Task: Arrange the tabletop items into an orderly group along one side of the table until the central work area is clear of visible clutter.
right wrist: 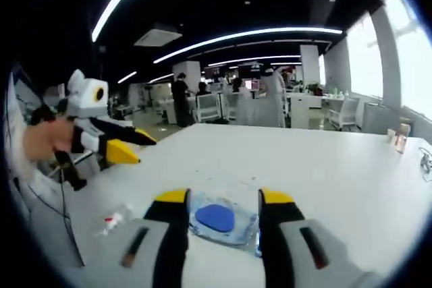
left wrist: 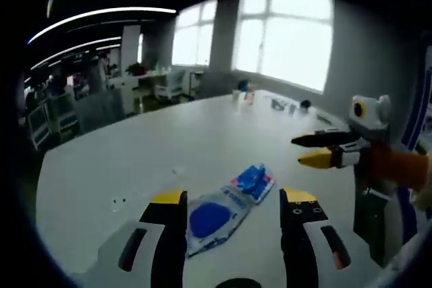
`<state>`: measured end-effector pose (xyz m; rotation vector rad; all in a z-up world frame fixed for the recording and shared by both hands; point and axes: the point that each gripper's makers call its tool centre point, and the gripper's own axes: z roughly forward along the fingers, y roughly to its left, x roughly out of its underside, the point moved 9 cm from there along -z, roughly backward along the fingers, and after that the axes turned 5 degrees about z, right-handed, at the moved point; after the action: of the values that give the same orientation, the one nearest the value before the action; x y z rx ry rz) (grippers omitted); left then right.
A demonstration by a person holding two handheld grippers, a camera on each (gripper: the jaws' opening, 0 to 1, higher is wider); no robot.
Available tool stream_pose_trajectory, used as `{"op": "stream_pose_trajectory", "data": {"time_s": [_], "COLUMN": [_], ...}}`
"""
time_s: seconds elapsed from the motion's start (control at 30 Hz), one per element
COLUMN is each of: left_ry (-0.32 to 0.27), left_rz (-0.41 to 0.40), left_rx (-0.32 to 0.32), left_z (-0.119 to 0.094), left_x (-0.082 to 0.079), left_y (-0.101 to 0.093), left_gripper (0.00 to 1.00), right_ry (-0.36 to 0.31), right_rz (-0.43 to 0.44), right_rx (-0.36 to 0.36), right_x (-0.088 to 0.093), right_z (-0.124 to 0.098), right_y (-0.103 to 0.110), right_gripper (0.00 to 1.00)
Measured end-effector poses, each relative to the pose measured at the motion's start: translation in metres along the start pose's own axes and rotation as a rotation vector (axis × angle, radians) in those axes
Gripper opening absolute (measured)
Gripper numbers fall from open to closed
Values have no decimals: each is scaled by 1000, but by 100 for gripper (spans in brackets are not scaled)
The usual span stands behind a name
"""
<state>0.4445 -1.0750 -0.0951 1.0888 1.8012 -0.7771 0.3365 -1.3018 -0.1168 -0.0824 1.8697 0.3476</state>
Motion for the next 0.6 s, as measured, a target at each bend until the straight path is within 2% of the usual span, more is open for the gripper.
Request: {"op": "stream_pose_trajectory", "data": {"time_s": [0.3,0.37,0.4,0.6], "left_ry": [21,12,13,21], "left_rz": [-46,-63,-68,-91], "left_rx": [-41,-53,-56,-74], "left_z": [-45,-57,-60,-85], "left_x": [33,39,41,59], "left_y": [-1,-1,-1,-4], "left_gripper": [51,51,51,51], "right_ry": [93,111,143,205], "right_rz": [-22,-30,-35,-63], "right_rx": [-126,-136,-168,-229], "right_x": [24,29,36,50], "right_z": [-5,-6,-7,-9], "right_y": [53,60,69,95], "right_gripper": [38,38,38,39]}}
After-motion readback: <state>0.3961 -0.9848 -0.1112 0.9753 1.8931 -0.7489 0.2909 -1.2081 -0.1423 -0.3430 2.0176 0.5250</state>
